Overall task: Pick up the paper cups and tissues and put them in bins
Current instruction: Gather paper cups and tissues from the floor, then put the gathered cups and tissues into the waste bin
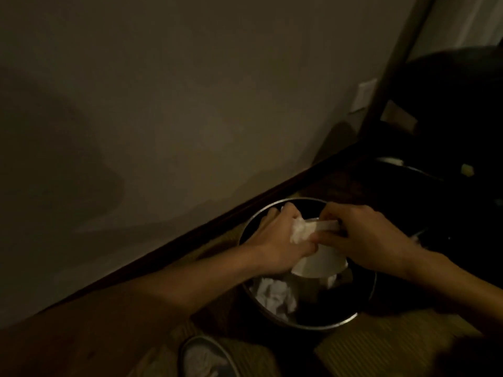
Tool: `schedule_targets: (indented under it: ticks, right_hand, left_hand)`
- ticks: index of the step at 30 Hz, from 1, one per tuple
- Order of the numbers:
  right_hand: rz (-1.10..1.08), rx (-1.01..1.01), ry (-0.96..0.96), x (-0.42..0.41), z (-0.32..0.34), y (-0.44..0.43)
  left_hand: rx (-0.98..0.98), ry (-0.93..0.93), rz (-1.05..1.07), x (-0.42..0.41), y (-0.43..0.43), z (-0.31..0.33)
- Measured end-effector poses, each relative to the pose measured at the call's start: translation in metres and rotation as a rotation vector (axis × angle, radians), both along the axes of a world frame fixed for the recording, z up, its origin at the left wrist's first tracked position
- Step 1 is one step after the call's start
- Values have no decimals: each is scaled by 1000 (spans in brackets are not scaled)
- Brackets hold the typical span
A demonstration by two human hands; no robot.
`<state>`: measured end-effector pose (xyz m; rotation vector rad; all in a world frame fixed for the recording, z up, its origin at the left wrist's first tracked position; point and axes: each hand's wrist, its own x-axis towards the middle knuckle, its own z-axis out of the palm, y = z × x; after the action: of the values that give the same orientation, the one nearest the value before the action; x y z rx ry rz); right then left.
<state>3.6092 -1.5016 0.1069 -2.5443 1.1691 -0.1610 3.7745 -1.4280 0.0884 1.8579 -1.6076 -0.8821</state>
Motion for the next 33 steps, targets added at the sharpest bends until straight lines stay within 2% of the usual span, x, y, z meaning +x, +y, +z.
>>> schedule_targets:
  ticks: [4, 7, 9, 11, 13, 17, 20, 25, 28, 30, 33]
  right_hand:
    - [-40, -98, -9, 2, -30, -10]
    - [4, -112, 138, 5, -44, -19]
    - [41, -107, 149, 8, -48, -20]
    - [50, -119, 84, 9, -46, -21]
    - [25, -138, -31, 9, -37, -21]
    - [25, -162, -263, 17, -4, -6]
    - [125, -107, -419, 39, 18, 21]
    - [428, 66, -606, 123, 32, 93]
    - [647, 214, -595, 190, 27, 144]
    - [785, 316, -524, 236, 15, 181]
    - [964, 420, -395, 298, -13, 242]
  left_hand:
    - [88, -7, 20, 3, -18, -29]
    - [206, -27, 14, 4, -20, -46]
    - [294, -55, -38, 5, -16, -53]
    - [300, -131, -86, 9, -14, -47]
    - [225, -251, -131, 14, -15, -29]
    - [84, -368, -194, 32, -9, 31]
    - [9, -543, -193, 61, 15, 84]
    - [-16, -856, -107, 128, 126, 158]
    - [93, -1073, 6, 170, 222, 166]
    - [224, -1098, 118, 193, 289, 154]
    - [324, -1008, 362, 222, 381, 118]
